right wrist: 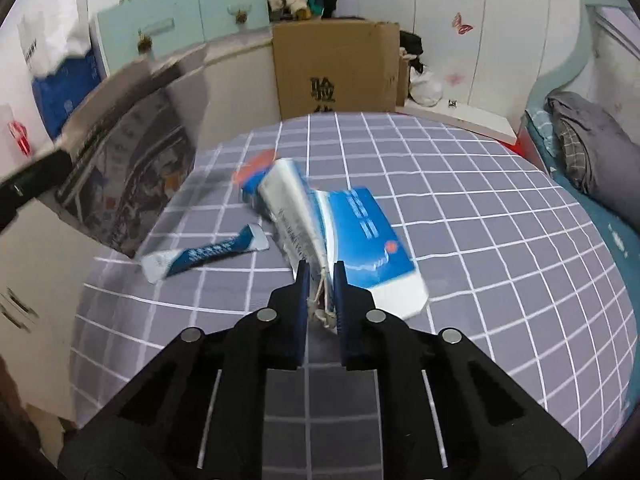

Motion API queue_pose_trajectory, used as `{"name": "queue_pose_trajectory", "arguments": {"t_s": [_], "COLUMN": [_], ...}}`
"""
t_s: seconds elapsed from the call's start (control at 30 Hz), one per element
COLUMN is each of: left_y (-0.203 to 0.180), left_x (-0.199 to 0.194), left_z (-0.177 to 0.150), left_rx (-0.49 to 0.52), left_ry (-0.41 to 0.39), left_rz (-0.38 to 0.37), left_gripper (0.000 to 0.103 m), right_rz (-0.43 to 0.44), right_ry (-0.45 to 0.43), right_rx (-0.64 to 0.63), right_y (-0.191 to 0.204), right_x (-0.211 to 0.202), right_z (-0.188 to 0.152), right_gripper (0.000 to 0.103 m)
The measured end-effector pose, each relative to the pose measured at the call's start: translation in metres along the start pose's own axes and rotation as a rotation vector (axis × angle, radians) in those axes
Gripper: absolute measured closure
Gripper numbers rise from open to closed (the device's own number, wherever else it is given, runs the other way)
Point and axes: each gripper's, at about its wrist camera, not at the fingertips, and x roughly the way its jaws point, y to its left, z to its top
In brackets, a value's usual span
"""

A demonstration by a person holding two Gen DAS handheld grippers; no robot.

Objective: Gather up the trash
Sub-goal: 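Grasp the crumpled tan paper with the left tool while the right tool grasps the blue-white box, then carry the paper and box over the wastebasket and open both tools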

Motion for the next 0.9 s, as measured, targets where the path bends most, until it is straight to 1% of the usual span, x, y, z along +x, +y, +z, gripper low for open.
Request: {"name": "queue_pose_trajectory", "arguments": {"t_s": [0.1,0.2,0.27,0.37,0.5,0.67,0.8,0.9], "left_y": [0.009,0.017,0.023,0.039,0.071,0.116,0.162,0.197], "left_x": [-0.011,-0.028,-0.039,-0.059,-0.086,-0.112,-0.125,-0.127], "left_z": [-0.002,-0.005,-0.008,-0.013,-0.025,-0.047,-0.075,-0.098], "left_rx": [-0.034,-0.046,-0.059,-0.091,-0.148,-0.212,-0.284,-0.337], "left_ry": [-0.007,-0.030,-0.042,-0.061,-0.075,-0.065,-0.035,0.003], "left_rz": [-0.029,-0.029,-0.028,-0.019,0.007,0.071,0.133,0.179], "left_gripper": [0.103,0.103,0.103,0.103,0.103,0.103,0.103,0.103], "right_rz": [0.003,0.022,0.031,0.062,0.135,0.240,0.343,0.392], "right_ry": [-0.027,-0.053,-0.072,-0.103,-0.130,-0.127,-0.078,-0.035], "right_rx": [0.019,0.042,0.042,0.023,-0.021,-0.099,-0.158,-0.197], "right_y": [-0.005,-0.006,-0.001,0.018,0.062,0.130,0.194,0.232], "right_x": [-0.019,-0.038,-0.048,-0.066,-0.084,-0.089,-0.075,-0.061], "right_z": [-0.001,-0.003,-0.001,0.003,0.006,0.002,-0.011,-0.025], "right_gripper": [0.092,0.092,0.092,0.092,0.092,0.092,0.092,0.092]}}
